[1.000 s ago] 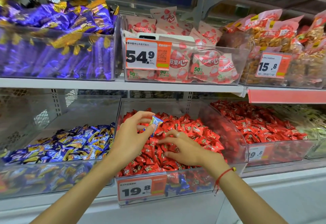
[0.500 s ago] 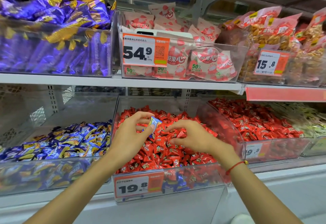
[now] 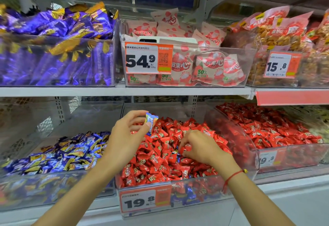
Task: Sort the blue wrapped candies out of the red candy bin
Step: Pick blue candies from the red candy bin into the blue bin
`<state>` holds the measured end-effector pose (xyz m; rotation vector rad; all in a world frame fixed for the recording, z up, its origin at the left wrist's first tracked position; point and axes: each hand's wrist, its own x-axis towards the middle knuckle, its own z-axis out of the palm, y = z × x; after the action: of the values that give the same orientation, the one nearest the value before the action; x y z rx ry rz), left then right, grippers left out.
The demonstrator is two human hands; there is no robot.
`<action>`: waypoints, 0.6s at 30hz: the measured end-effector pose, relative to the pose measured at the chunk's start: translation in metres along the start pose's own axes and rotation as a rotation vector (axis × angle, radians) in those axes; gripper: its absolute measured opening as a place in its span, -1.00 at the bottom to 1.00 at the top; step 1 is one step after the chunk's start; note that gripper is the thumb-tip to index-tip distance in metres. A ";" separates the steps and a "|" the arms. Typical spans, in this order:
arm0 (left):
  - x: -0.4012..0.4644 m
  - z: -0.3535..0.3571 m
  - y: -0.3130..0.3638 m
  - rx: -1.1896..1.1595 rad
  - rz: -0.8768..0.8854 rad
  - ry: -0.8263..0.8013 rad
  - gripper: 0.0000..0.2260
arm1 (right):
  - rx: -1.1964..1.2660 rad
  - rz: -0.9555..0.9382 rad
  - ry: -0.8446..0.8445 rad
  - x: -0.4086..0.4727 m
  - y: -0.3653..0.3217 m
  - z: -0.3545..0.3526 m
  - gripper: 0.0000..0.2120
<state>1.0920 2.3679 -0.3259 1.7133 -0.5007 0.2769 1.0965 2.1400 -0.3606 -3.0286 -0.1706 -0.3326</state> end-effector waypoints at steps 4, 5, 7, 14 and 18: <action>-0.002 0.004 -0.001 0.018 0.009 -0.029 -0.81 | -0.025 0.044 -0.004 -0.005 0.007 -0.012 -0.81; -0.003 0.005 -0.001 0.025 0.006 -0.038 -0.81 | -0.044 0.046 -0.007 -0.005 0.007 -0.013 -0.78; -0.005 0.007 -0.001 0.033 0.001 -0.056 -0.82 | -0.099 0.038 -0.004 -0.007 0.003 -0.014 -0.70; -0.007 0.012 0.000 0.072 -0.011 -0.084 -0.82 | -0.162 0.070 -0.169 0.000 -0.010 0.004 -0.54; -0.007 0.014 0.001 0.086 -0.026 -0.105 -0.82 | -0.291 0.098 -0.303 0.016 -0.015 0.001 -0.50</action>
<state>1.0839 2.3552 -0.3309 1.8239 -0.5498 0.1935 1.1105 2.1568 -0.3566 -3.3439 0.0079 0.1232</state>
